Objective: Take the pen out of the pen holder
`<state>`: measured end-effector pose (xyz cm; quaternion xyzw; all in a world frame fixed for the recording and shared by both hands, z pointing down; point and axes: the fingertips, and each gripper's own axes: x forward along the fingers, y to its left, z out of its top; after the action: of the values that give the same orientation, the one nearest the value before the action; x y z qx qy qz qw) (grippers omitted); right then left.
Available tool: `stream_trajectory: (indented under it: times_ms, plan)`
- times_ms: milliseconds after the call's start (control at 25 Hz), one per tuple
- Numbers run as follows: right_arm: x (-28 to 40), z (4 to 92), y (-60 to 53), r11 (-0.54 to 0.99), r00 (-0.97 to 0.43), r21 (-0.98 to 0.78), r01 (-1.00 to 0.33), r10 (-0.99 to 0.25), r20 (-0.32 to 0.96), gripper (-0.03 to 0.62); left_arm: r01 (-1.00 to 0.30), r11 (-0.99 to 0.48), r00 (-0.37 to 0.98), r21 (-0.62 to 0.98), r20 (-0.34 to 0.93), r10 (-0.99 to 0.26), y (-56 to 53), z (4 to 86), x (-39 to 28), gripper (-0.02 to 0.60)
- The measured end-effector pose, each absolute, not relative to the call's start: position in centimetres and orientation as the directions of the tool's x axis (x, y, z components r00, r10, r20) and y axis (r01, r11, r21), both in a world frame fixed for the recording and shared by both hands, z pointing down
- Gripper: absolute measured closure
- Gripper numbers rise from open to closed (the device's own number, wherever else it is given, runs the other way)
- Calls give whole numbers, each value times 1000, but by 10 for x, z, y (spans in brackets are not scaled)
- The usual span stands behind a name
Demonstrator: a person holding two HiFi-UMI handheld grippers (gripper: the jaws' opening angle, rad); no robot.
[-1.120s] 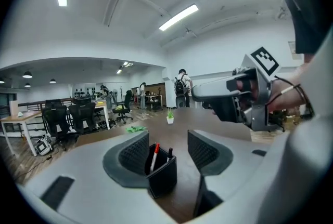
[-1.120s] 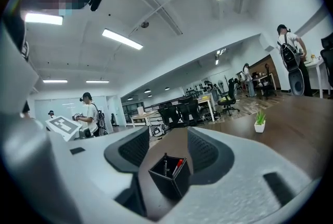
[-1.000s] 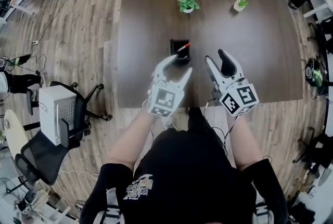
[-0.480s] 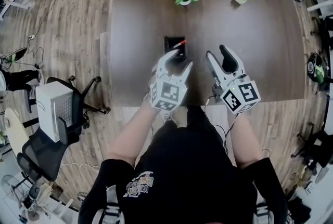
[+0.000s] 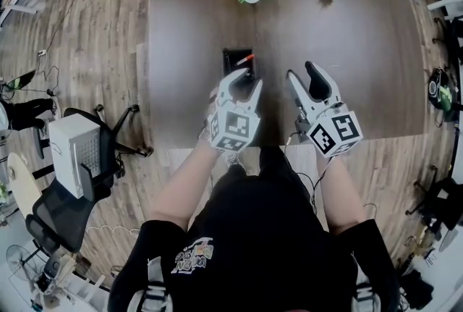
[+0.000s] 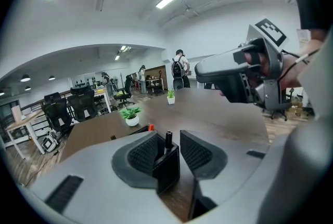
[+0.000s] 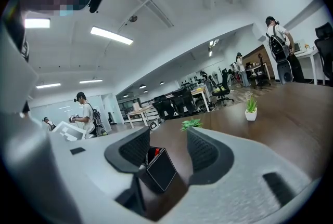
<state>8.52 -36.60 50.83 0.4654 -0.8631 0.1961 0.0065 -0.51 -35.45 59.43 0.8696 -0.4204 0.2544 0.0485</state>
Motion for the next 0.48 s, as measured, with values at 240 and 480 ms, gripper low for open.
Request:
stream_trajectory:
  times_ms: [240,480]
  plan:
    - [89,512,-365,484,-563,-335,-808,-802,200,368,-769,-625,503,-134,477,-721,-358,596,-7,490]
    - [95,513,-363,477,-556,-332,-814,-806,205,367,-783,-605,485,-145,466,-740,-357,596,-8,543]
